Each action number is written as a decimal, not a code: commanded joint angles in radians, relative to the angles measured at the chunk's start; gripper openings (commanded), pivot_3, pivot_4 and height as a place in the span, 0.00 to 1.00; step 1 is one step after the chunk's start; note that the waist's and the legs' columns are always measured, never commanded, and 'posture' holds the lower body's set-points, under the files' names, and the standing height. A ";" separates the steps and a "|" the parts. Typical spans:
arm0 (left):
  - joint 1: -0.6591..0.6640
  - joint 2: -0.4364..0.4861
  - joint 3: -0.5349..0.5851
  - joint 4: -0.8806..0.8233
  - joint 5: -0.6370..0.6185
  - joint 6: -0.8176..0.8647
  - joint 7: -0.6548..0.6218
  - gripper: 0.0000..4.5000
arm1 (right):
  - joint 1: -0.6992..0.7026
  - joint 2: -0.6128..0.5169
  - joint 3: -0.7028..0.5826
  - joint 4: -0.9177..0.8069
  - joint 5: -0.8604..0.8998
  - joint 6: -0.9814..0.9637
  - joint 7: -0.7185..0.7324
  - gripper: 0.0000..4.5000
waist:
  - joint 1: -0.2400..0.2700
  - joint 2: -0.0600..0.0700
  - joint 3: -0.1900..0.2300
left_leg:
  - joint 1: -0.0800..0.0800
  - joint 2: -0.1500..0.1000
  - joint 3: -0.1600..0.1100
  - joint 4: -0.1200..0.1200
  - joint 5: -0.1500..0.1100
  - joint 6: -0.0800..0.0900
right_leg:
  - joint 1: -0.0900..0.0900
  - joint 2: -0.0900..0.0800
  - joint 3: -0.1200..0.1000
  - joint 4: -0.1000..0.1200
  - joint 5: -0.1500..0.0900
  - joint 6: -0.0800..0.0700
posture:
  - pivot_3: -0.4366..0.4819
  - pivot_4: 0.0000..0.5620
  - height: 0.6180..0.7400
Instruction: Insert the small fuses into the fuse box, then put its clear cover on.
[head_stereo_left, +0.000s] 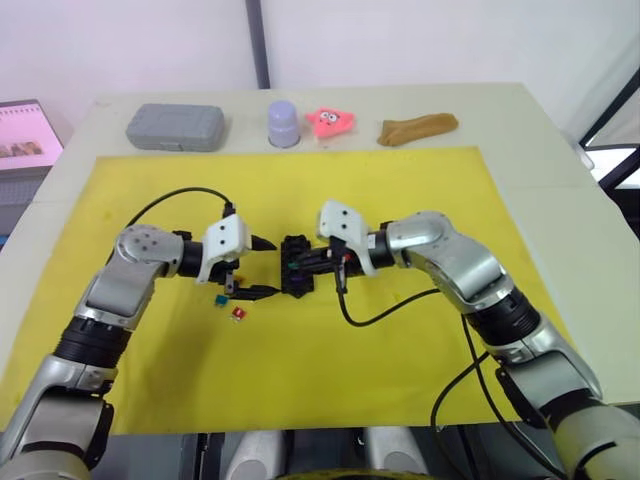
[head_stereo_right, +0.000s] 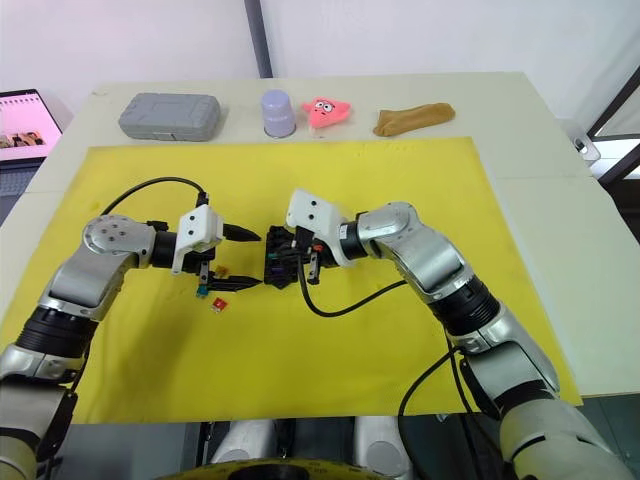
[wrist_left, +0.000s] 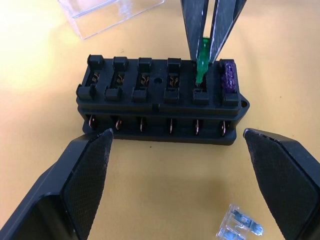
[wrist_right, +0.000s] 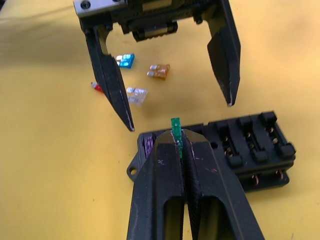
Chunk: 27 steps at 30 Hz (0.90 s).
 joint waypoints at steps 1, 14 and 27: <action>-0.014 0.002 0.010 -0.015 0.002 -0.006 0.000 0.98 | -0.004 0.009 -0.009 -0.012 -0.014 -0.021 0.013 0.00 | 0.000 0.000 0.000 | 0.000 0.000 0.000 0.000 0.000 0.000 | 0.000 0.000 0.000 0.000 0.000 0.000 | 0.48 0.27 1.00; -0.003 0.002 0.012 -0.033 -0.002 0.004 0.007 0.98 | -0.002 0.029 -0.014 -0.001 -0.041 -0.027 0.026 0.00 | 0.000 0.000 0.000 | 0.000 0.000 0.000 0.000 0.000 0.000 | 0.000 0.000 0.000 0.000 0.000 0.000 | 0.48 0.27 1.00; 0.007 0.004 0.015 -0.054 -0.004 0.012 0.013 0.98 | 0.009 0.036 0.013 0.055 -0.102 -0.082 0.047 0.00 | 0.000 0.000 0.000 | 0.000 0.000 0.000 0.000 0.000 0.000 | 0.000 0.000 0.000 0.000 0.000 0.000 | 0.48 0.27 1.00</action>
